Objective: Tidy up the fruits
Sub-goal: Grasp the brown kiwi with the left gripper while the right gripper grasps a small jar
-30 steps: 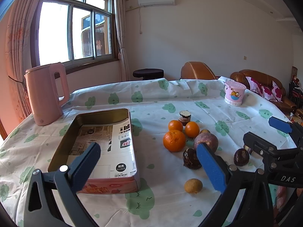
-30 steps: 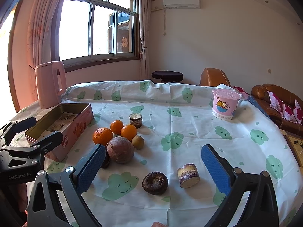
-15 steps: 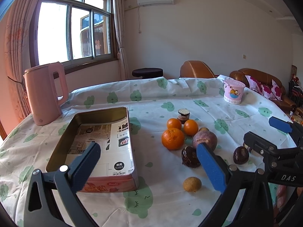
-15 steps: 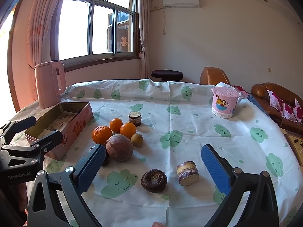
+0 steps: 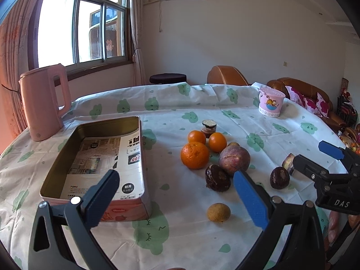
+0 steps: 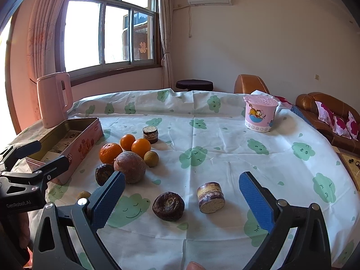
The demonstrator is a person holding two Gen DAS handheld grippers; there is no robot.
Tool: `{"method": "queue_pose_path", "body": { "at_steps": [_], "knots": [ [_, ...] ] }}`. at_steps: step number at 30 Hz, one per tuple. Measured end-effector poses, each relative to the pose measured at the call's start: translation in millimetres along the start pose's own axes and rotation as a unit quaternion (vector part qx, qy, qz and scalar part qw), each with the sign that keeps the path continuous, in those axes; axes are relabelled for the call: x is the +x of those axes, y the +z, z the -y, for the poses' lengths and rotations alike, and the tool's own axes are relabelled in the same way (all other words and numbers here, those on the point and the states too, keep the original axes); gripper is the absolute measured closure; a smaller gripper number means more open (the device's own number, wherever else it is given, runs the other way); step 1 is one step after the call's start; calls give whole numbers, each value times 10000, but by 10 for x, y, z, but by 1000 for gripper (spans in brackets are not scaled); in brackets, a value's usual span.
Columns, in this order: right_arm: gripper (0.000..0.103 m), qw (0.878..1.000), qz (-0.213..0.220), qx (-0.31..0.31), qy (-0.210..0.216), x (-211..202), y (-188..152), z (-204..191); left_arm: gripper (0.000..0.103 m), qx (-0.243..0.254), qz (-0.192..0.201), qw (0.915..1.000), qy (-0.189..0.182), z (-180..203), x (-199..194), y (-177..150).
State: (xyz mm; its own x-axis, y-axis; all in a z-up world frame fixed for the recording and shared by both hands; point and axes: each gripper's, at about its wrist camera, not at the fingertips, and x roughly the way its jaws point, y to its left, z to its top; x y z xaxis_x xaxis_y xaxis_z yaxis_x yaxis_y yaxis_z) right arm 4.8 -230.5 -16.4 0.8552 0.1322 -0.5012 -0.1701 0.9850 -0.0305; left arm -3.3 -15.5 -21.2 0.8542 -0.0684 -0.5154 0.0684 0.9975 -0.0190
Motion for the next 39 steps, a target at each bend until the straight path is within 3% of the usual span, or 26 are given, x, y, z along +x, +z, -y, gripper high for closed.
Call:
{"method": "queue_pose_path", "body": {
  "at_steps": [4,7,9,13,15,19,20,23,30,39],
  "knots": [
    [1,9995,-155,205,-173,31,-89,221,2,149,-92,9997,-173,137,20,-36],
    [5,9984,-329,415,-209,97,-129,374,14,269,-264,9988,-328,227,75,-62],
    [22,9976,-484,478,-157,165,-134,425,19,334,-362,9980,-394,268,99,-71],
    [30,9959,-782,454,-6,332,-131,434,26,354,-541,9957,-666,305,117,-106],
    [45,9943,-970,444,63,401,-135,423,35,457,-703,9940,-705,346,157,-131],
    [53,9914,-1220,425,217,478,-156,422,50,677,-1155,9882,-738,450,286,-201],
    [57,9907,-1271,408,255,491,-162,414,60,705,-1265,9866,-749,467,316,-217],
    [66,9886,-1412,384,351,536,-170,411,73,631,-1481,9838,-794,452,374,-250],
    [68,9899,-1279,360,488,492,-167,399,74,504,-1284,9875,-768,375,324,-235],
    [68,9947,-880,140,518,372,-139,323,74,686,-429,9962,-322,372,144,-146]
  ]
}}
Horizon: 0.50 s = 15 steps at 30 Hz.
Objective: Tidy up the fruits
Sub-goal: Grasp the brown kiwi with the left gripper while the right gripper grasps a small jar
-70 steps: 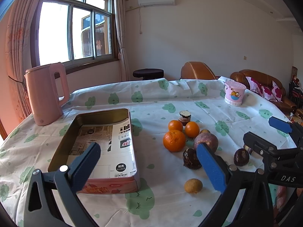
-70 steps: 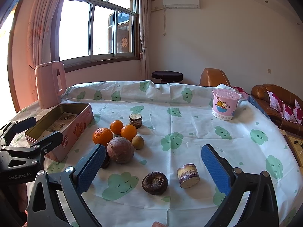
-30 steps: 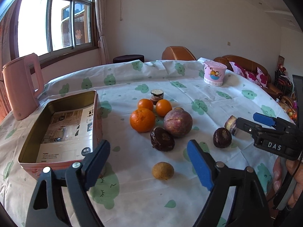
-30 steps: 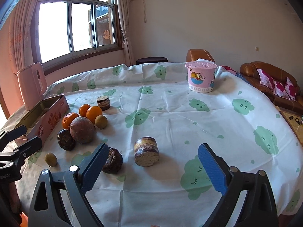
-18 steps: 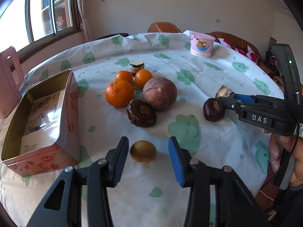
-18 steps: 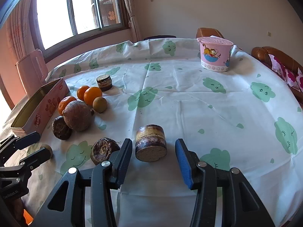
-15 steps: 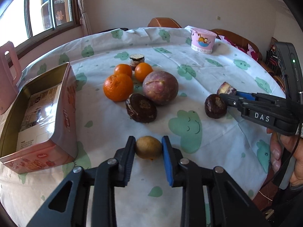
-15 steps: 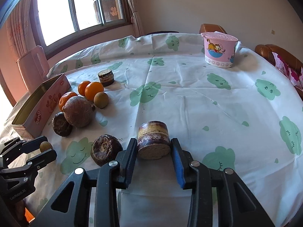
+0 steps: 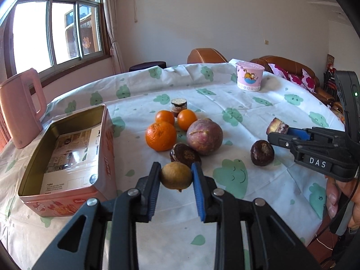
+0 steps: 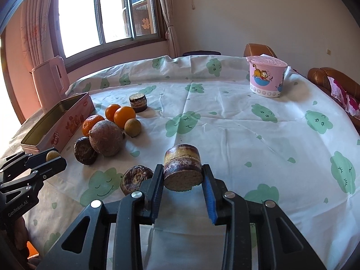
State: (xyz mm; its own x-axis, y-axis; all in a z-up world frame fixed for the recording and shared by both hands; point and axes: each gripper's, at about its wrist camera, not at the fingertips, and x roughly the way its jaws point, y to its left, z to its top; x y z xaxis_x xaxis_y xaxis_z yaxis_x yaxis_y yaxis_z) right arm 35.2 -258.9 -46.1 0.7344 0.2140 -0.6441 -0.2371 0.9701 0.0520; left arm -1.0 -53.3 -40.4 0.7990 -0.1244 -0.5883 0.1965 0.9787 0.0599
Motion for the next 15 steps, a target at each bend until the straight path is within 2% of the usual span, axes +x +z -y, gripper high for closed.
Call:
{"method": "queue_pose_path", "body": {
  "at_steps": [15],
  "knots": [
    [68,9981,575,-236,15,-162,-40,-68,74,-28,472,9986,251,-14,-104,9]
  ]
}}
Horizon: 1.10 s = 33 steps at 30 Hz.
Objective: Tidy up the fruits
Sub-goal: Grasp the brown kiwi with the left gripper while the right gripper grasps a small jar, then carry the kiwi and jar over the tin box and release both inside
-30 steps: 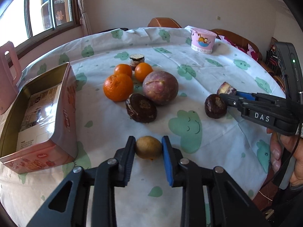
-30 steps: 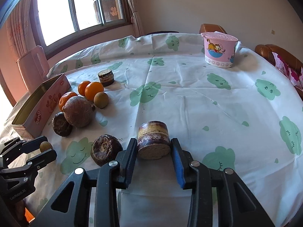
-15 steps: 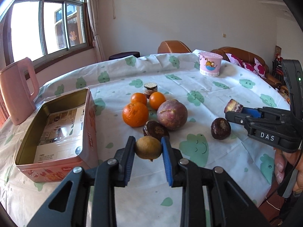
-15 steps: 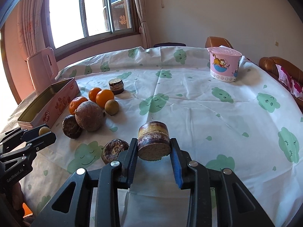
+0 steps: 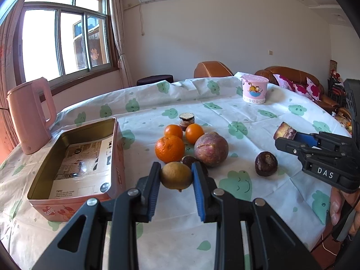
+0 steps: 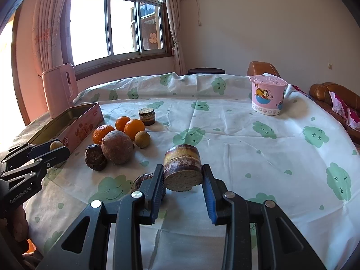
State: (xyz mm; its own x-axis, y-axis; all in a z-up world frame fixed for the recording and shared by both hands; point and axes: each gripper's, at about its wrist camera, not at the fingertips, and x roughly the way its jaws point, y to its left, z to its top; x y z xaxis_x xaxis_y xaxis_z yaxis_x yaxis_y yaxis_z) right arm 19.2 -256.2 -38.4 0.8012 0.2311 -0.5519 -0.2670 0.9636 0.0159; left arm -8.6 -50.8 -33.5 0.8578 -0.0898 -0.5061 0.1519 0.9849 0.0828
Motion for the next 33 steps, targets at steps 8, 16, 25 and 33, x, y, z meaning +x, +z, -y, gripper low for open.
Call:
{"method": "queue_pose_path", "body": {
  "at_steps": [8,16,25,33],
  "knots": [
    [68,9995,299,-92,-24,-92,-15,-33,74,-72,190,9997,113,-17,-50,11],
    [68,9985,488,-224,-110,-145,-21,-72,74,-209,274,9987,365,-162,-109,84],
    [68,9977,471,-494,-58,-142,63,-245,74,-406,128,9954,854,-477,-84,144],
    [68,9958,470,-699,361,-92,285,-539,74,-560,146,9925,1074,-762,-99,185]
  ]
}}
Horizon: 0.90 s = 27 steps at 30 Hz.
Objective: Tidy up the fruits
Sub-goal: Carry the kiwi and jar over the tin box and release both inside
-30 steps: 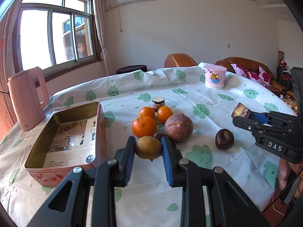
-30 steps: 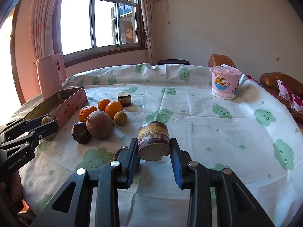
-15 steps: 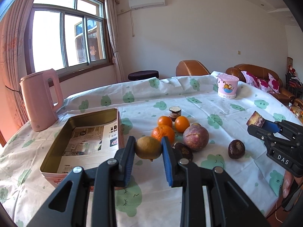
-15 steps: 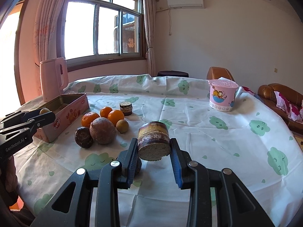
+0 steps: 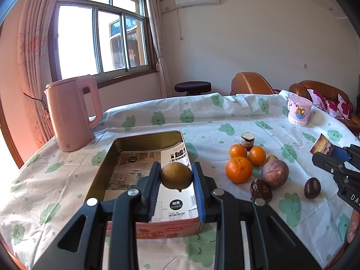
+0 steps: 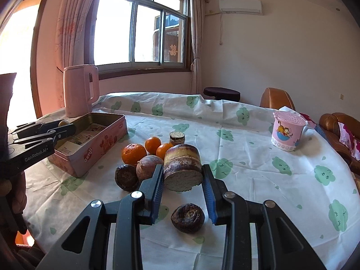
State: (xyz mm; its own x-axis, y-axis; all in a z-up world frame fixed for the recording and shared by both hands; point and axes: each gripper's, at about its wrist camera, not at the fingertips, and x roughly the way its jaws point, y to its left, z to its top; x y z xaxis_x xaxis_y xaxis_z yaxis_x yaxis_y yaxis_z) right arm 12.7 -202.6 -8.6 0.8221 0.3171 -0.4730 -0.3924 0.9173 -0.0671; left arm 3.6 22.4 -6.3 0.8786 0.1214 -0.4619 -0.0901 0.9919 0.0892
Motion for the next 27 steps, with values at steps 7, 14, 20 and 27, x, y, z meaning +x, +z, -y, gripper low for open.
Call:
{"method": "queue_pose_path", "body": {
  "at_steps": [7,14,20,27],
  "knots": [
    [68,9992,9,-254,318,152,270,-245,74,-81,-38,9998,204,-218,104,68],
    [68,9968,-22,-548,587,345,514,-542,74,-110,-172,9992,335,-414,260,93],
    [68,9945,-87,-694,779,537,677,-754,74,-127,-291,9987,391,-553,383,107],
    [68,9914,-196,-838,990,790,862,-992,74,-82,-412,9978,506,-691,524,154]
  ]
}}
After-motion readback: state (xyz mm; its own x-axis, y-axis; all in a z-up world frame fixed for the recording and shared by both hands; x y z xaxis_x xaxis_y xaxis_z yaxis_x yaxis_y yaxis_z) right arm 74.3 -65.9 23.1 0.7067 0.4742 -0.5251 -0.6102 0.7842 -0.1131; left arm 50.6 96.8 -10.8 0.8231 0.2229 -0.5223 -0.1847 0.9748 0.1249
